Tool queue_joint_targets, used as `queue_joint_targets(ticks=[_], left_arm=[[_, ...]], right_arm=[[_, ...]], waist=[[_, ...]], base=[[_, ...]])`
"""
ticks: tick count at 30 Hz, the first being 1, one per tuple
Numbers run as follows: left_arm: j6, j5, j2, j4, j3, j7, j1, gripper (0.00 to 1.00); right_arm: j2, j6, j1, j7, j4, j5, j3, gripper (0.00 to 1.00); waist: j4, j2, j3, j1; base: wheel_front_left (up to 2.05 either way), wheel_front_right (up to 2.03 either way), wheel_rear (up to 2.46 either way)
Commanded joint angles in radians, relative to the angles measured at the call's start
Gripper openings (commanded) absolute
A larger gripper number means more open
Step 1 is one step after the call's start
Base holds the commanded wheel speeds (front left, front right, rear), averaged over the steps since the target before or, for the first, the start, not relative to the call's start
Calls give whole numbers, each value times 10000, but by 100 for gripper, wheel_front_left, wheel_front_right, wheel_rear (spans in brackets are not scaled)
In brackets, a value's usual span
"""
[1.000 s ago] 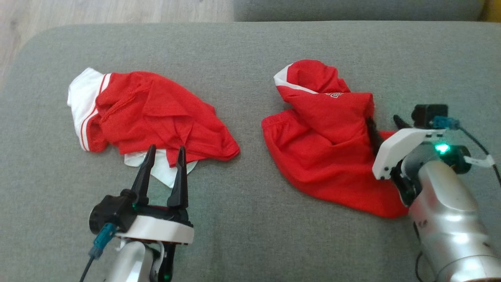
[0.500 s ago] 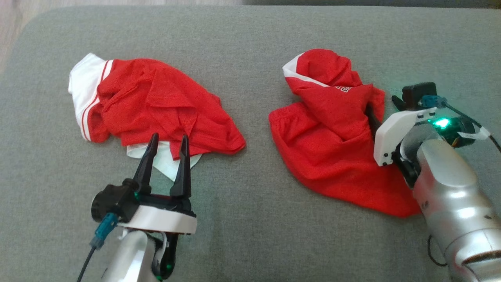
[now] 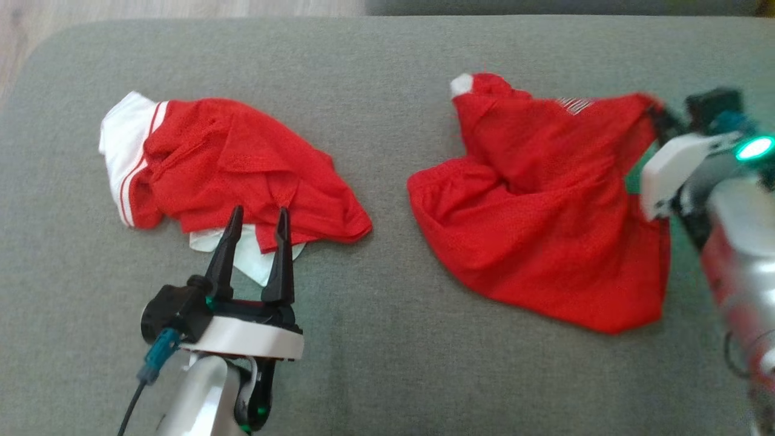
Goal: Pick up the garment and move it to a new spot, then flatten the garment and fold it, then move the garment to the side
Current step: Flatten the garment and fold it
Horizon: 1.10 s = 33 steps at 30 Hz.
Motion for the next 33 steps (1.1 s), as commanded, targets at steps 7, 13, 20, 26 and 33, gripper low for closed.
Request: queue_joint_targets(ticks=[7,13,20,26,33], left_arm=[[86,-71,35,-388,352,-95,-249,100],[59,-65,35,-465,289,-95,-397,100],[5,-41,35,-417,195,-95,-629,100],[28,-3,35,-410,296,-95,-587,100],[87,19,35,-673,545,-95,-318,100]], right_arm=[[-976,-7,-563,-98,-1111,-1910,-2013,0],[-1113,-7,-480,460,-2188,-3834,-4204,0],[-880,-7,-616,704,-2268,-5413,-5585,100],[-512,-7,-591,293,-2382,-5767,-6355,100],[1163,-7,-302,-1338,-2564,-5331,-6765,100]], waist=[[-229,0,-92,0],[-126,0,206,0],[110,0,425,0],[-14,0,211,0],[-700,0,-473,0]], base=[[0,0,0],[0,0,0],[0,0,0],[0,0,0],[0,0,0]])
